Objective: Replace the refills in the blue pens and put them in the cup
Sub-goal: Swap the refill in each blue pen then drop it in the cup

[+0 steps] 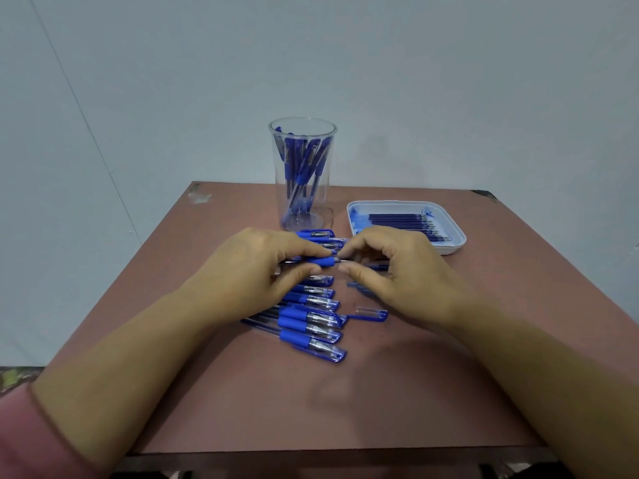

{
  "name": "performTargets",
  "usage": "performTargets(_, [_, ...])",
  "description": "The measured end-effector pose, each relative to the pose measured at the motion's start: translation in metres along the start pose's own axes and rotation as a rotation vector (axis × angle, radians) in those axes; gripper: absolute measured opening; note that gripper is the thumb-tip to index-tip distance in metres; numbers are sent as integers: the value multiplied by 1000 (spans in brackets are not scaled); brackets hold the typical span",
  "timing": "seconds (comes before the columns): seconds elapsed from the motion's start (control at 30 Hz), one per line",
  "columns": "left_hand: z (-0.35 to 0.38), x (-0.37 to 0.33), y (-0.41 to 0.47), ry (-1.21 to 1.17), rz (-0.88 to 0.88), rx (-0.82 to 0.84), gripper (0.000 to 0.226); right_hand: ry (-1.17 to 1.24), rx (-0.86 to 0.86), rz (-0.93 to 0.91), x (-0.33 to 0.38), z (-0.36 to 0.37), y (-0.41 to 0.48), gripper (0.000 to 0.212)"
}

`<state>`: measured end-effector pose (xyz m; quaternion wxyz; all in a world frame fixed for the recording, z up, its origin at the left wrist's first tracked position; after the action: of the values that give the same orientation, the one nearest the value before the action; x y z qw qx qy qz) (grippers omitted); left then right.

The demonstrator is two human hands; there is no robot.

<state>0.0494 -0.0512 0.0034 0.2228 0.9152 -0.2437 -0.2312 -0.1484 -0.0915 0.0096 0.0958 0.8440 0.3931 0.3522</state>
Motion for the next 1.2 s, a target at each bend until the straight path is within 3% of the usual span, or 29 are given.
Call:
performTargets(0.13, [-1, -2, 1, 20, 26, -13, 36, 25, -10, 38, 0, -1, -1, 22])
performTargets(0.3, [0, -1, 0, 29, 19, 1, 37, -24, 27, 35, -3, 2, 0, 12])
performTargets(0.43, [-1, -1, 1, 31, 9, -3, 36, -2, 28, 75, -2, 0, -1, 25])
performTargets(0.6, [0, -1, 0, 34, 5, -17, 33, -40, 53, 62, -3, 3, 0, 14])
performTargets(0.73, [-2, -1, 0, 22, 0, -34, 32, 5, 56, 100, -2, 0, -1, 37])
performTargets(0.9, [-1, -1, 0, 19, -11, -18, 34, -46, 57, 84, -3, 2, 1, 15])
performTargets(1.03, [0, 0, 0, -9, -19, -29, 31, 52, 31, 135, -1, -2, -1, 30])
performTargets(1.13, [0, -1, 1, -16, -26, -10, 32, -1, 67, 143, -3, 0, 0, 37])
performTargets(1.2, [1, 0, 1, -10, -27, -4, 33, -5, 84, 155, -5, 3, 1, 22])
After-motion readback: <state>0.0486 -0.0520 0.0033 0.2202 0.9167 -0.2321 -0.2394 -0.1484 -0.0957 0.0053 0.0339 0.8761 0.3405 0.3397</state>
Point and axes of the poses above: each hand's wrist, its own y-axis towards the middle knuckle, its own z-axis out of the palm, x = y × z, the point moved 3 cm from there along y, towards the middle knuckle, and after that the axes turned 1 degree about x, right-handed, at the moved point
